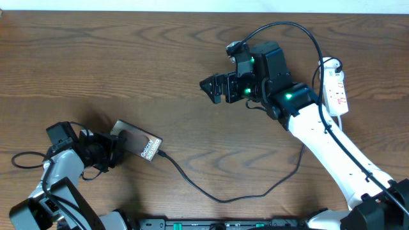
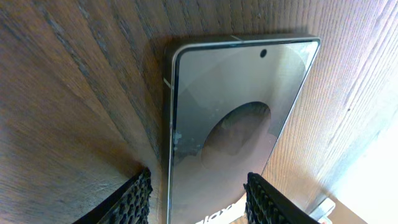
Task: Plug charger to phone and switch on socket
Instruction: 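Lay the phone flat on the table with the left gripper, then open the left gripper and lift it off the phone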
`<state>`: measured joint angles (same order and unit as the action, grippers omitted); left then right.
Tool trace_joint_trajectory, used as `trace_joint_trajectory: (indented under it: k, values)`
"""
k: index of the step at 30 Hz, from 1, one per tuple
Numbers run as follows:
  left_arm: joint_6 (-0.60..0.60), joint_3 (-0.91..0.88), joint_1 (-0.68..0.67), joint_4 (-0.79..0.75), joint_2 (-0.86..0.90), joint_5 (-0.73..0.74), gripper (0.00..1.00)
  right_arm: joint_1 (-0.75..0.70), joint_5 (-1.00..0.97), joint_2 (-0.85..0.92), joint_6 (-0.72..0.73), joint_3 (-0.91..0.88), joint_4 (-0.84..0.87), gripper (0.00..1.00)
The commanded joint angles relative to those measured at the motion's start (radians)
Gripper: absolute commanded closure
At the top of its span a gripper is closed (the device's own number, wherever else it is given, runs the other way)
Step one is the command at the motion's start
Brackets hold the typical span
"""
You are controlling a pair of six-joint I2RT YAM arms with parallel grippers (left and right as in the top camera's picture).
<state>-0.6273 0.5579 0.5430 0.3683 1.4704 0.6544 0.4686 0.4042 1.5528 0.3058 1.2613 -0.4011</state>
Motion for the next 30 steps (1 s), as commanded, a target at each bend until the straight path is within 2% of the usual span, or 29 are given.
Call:
trace_joint_trajectory:
  k: [1, 6, 13, 17, 21, 26, 30]
  values:
    - [0.01, -0.063, 0.002, 0.035, 0.039, -0.057, 0.5, 0.017, 0.004, -0.009, -0.027, 0.016, -0.003, 0.01]
    - [0.06, -0.056, 0.002, 0.042, -0.032, -0.003, 0.5, 0.018, -0.01, -0.009, -0.031, 0.016, -0.004, 0.01]
    - [0.093, -0.056, 0.001, 0.092, -0.256, -0.003, 0.49, 0.017, -0.01, -0.009, -0.031, 0.016, -0.006, 0.01]
    - [0.107, -0.049, -0.005, 0.095, -0.407, -0.003, 0.32, 0.017, -0.01, -0.009, -0.031, 0.016, -0.007, 0.01]
    - [0.145, -0.003, -0.057, 0.097, -0.514, -0.007, 0.18, 0.017, -0.012, -0.009, -0.031, 0.016, -0.007, 0.01]
    - [0.149, 0.122, -0.174, 0.103, -0.532, -0.05, 0.12, 0.023, -0.032, -0.009, -0.031, 0.016, -0.008, 0.01]
    - [0.167, 0.241, -0.288, 0.144, -0.499, -0.136, 0.11, 0.023, -0.032, -0.009, -0.031, 0.016, -0.012, 0.01]
